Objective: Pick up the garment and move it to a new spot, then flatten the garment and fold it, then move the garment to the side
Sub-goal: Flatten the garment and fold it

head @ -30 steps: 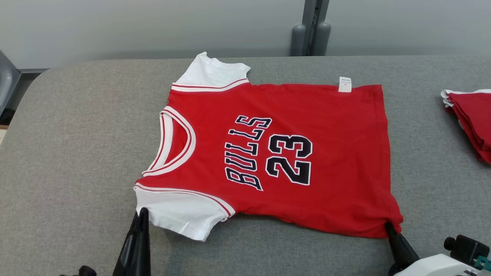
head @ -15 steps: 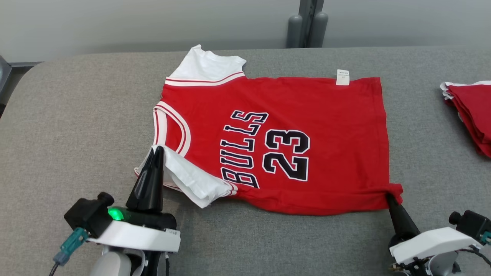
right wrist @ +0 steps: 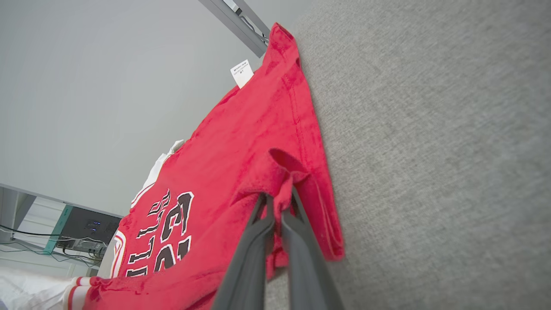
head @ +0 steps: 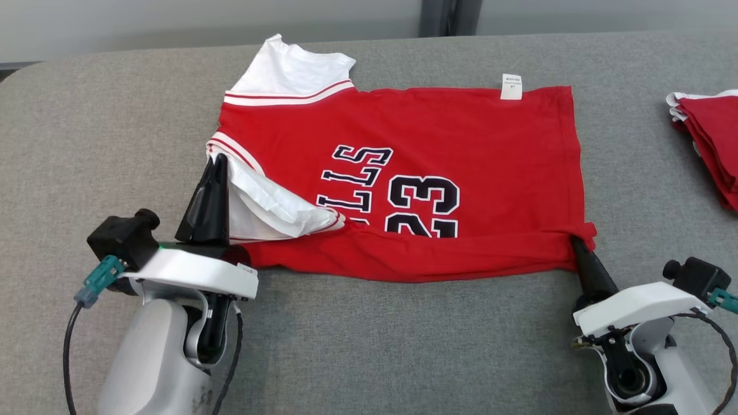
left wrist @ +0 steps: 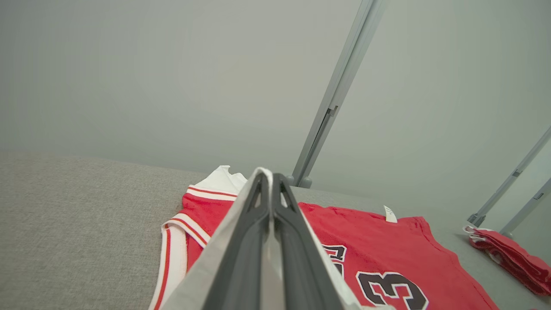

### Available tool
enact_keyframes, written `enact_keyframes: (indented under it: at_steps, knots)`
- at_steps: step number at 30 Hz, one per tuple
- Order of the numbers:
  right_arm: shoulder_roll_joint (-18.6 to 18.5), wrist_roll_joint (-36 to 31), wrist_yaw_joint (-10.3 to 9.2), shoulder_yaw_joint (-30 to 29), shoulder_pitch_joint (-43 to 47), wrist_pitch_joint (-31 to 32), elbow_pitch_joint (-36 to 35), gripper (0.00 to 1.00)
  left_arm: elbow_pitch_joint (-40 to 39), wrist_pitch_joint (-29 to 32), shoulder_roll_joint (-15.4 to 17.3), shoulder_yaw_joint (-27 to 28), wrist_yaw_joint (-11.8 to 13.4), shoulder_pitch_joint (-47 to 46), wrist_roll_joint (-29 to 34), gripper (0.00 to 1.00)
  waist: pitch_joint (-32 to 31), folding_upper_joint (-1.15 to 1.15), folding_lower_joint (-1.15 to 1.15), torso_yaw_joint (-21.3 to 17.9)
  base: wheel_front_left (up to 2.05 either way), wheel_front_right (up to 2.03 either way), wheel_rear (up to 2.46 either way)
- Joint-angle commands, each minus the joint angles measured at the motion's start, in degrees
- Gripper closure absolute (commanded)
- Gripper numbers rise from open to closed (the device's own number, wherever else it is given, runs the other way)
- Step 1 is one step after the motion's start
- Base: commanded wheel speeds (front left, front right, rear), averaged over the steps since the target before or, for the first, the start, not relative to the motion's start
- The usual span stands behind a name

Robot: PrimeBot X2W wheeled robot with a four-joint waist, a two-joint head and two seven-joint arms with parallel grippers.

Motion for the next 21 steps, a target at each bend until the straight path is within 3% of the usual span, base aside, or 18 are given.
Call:
enact_keyframes:
  at_steps: [1,9,12,13,16,17,18,19,21]
  knots:
    - [-0.3,0.5,0.03,0.4,-1.5,-0.6,0.9,1.0,1.1,-0.1,0.2,0.7,0.4,-2.0,0.4,1.0,0.7,0.0,0.0,-0.5,0.0,0.0,0.0]
    - [-0.2,1.5,0.03,2.8,-5.6,-2.0,5.0,0.97,7.8,-0.1,0.2,2.1,1.0,-6.9,2.3,1.0,1.9,0.0,0.0,-1.6,0.0,0.0,0.0]
    - [-0.2,2.1,0.04,3.8,-7.0,-2.9,6.1,0.54,10.4,-0.1,0.2,2.5,1.2,-8.5,3.0,1.0,2.0,0.0,0.0,-2.0,0.0,0.0,0.0]
    - [-0.2,2.2,0.04,4.1,-7.4,-3.1,6.5,0.02,11.3,-0.1,0.2,2.6,1.4,-9.0,3.4,1.0,2.1,0.0,0.0,-2.1,0.0,0.0,0.0]
    - [-0.2,2.6,0.05,4.8,-8.6,-4.1,6.9,0.0,14.3,-0.1,0.2,2.2,1.1,-10.7,3.7,1.0,2.0,0.0,0.0,-2.2,0.0,0.0,0.0]
    - [-0.2,2.7,0.05,5.1,-8.8,-4.4,6.9,0.0,14.9,-0.1,0.2,2.0,0.8,-11.3,3.5,0.81,1.9,0.0,0.0,-2.3,0.0,0.0,0.0]
    - [-0.2,2.7,0.05,5.3,-9.0,-4.8,6.9,0.0,15.2,-0.1,0.2,1.7,0.6,-11.8,3.3,0.56,1.8,0.0,0.0,-2.3,0.0,0.0,0.0]
    - [-0.2,2.7,0.05,5.5,-9.1,-5.2,6.7,0.0,15.3,-0.1,0.2,1.5,0.4,-12.1,3.0,0.16,1.7,0.0,0.0,-2.3,0.0,0.0,0.0]
    - [-0.3,3.0,0.05,5.5,-9.1,-6.3,6.0,0.0,15.0,-0.1,0.3,1.3,0.0,-12.0,2.3,0.07,1.4,0.0,0.0,-2.2,0.0,0.0,0.0]
